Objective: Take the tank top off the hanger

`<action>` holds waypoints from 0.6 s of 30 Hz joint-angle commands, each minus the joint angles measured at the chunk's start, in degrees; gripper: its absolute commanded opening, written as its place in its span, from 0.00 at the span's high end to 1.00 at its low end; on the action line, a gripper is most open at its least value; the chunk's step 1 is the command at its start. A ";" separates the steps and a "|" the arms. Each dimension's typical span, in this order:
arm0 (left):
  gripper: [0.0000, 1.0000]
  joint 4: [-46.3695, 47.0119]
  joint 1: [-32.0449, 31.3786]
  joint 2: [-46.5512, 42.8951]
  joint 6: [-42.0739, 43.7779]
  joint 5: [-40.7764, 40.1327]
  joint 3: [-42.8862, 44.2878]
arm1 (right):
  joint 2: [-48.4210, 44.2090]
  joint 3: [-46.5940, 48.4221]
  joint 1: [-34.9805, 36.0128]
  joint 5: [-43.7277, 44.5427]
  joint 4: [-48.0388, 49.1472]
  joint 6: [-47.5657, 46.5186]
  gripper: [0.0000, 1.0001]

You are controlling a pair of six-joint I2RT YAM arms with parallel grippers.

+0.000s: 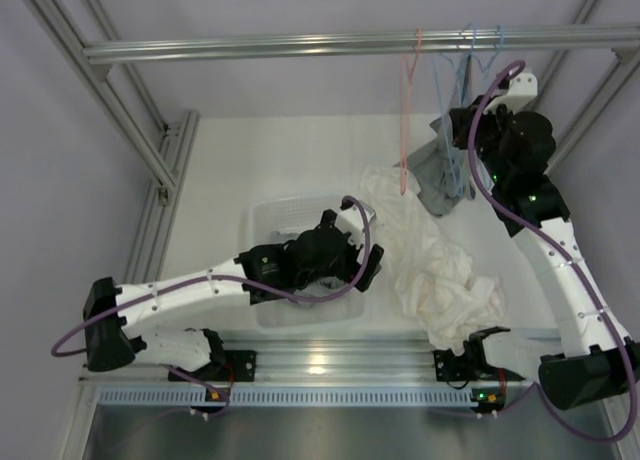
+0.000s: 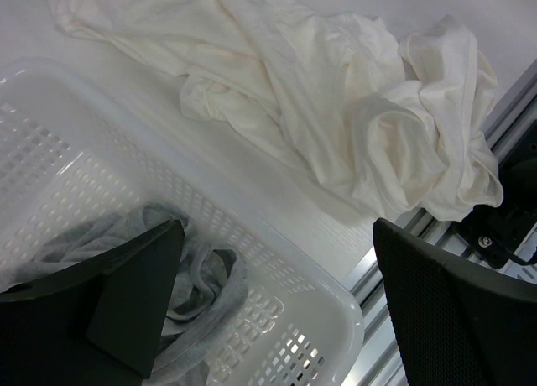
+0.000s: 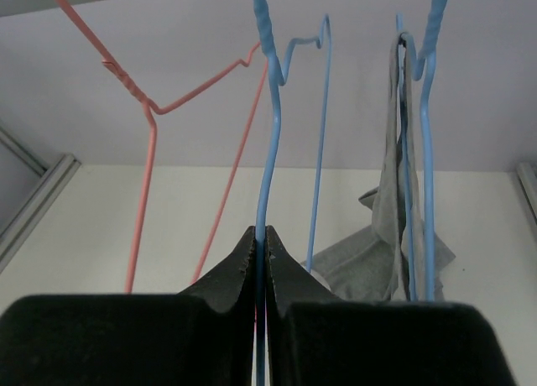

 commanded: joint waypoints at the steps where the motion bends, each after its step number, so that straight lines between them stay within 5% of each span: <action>1: 0.01 1.79 0.02 2.32 -0.08 1.53 2.97 | -0.59 -2.92 1.11 3.33 11.17 0.11 1.00; 18: 0.01 4.25 0.02 10.14 -0.96 6.71 6.48 | -0.60 1.90 1.73 3.33 5.74 -3.84 1.00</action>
